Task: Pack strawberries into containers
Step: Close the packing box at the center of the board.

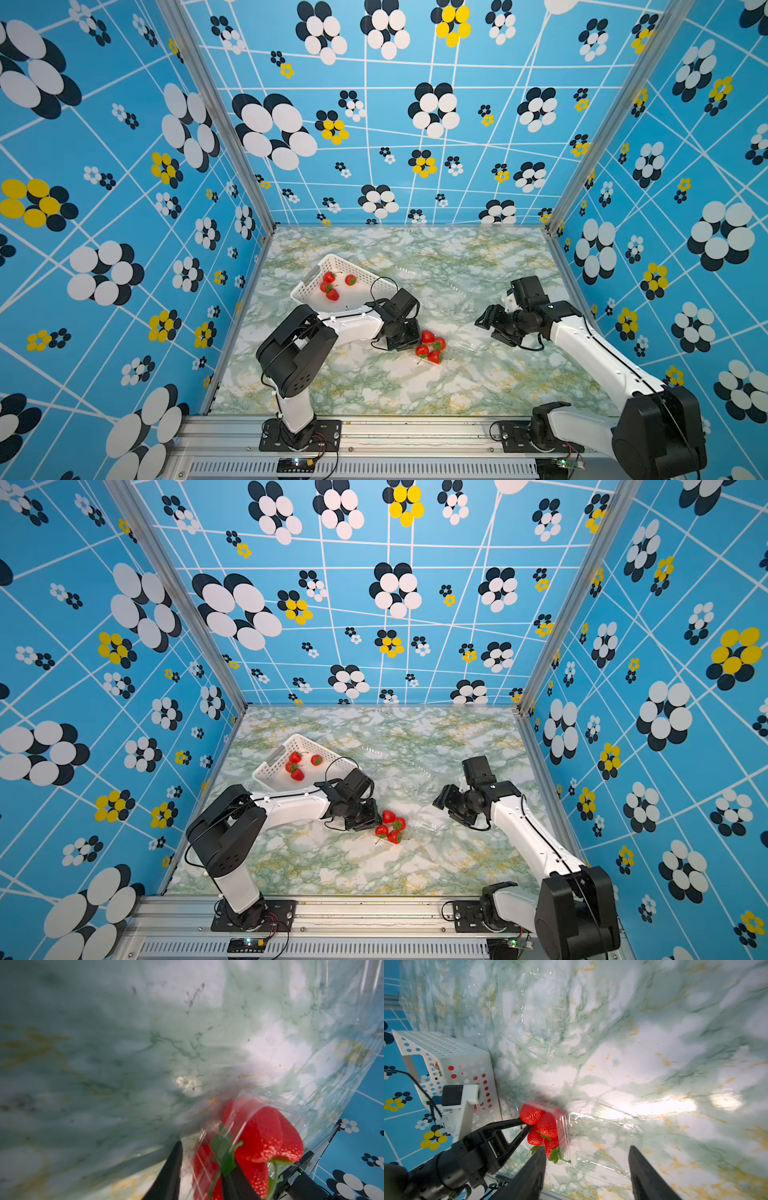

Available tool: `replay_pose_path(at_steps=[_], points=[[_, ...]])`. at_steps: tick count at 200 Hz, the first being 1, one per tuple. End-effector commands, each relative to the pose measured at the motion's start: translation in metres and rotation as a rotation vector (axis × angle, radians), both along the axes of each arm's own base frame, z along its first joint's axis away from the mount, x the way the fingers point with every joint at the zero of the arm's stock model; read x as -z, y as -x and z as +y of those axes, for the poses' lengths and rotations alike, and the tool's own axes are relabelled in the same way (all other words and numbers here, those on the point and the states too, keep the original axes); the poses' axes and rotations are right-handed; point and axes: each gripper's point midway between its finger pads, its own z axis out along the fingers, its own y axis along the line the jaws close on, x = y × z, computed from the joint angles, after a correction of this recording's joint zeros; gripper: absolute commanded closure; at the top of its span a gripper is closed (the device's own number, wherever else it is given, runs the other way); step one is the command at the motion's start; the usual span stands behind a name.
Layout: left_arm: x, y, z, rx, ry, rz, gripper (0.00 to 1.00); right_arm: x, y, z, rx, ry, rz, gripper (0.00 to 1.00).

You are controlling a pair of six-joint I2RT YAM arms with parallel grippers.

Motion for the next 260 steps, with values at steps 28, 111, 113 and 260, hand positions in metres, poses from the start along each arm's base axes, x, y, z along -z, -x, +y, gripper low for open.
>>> replay_pose_path(at_steps=[28,111,113,260], points=[[0.008,-0.004,0.013,-0.068,-0.038,0.013,0.67,0.043,0.031,0.007,-0.007,-0.123,0.143,0.36],[0.006,-0.006,0.009,-0.053,-0.041,0.008,0.67,0.077,0.048,0.025,0.018,-0.165,0.181,0.38],[0.006,-0.006,0.008,-0.052,-0.039,0.008,0.67,0.078,0.048,0.025,0.019,-0.164,0.181,0.38],[0.01,-0.003,0.003,-0.027,-0.053,0.015,0.7,0.063,0.047,0.045,-0.047,-0.264,0.082,0.4]])
